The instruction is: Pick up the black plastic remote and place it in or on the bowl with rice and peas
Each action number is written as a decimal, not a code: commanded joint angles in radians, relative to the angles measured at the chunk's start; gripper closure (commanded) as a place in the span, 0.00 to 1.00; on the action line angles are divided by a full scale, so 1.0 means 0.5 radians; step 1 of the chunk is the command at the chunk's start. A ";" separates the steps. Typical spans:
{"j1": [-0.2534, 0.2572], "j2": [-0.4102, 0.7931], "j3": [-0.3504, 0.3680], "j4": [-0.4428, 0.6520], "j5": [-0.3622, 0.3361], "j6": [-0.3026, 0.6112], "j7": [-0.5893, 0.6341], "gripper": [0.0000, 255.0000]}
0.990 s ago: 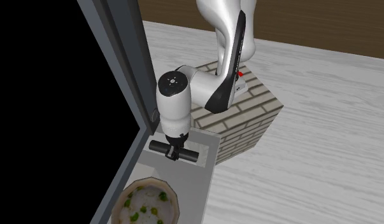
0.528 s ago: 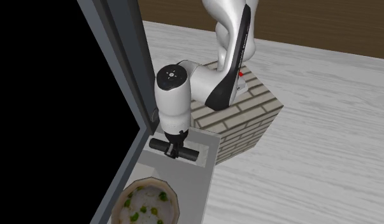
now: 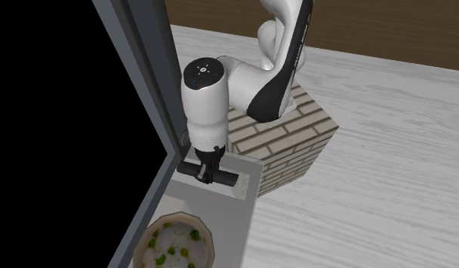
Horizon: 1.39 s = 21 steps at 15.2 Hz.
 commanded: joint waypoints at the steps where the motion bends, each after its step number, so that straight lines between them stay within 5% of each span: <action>1: 0.002 -0.034 -0.012 0.030 0.024 -0.058 -0.021 1.00; 21: 0.004 -0.181 -0.079 0.437 0.082 -0.585 -0.052 1.00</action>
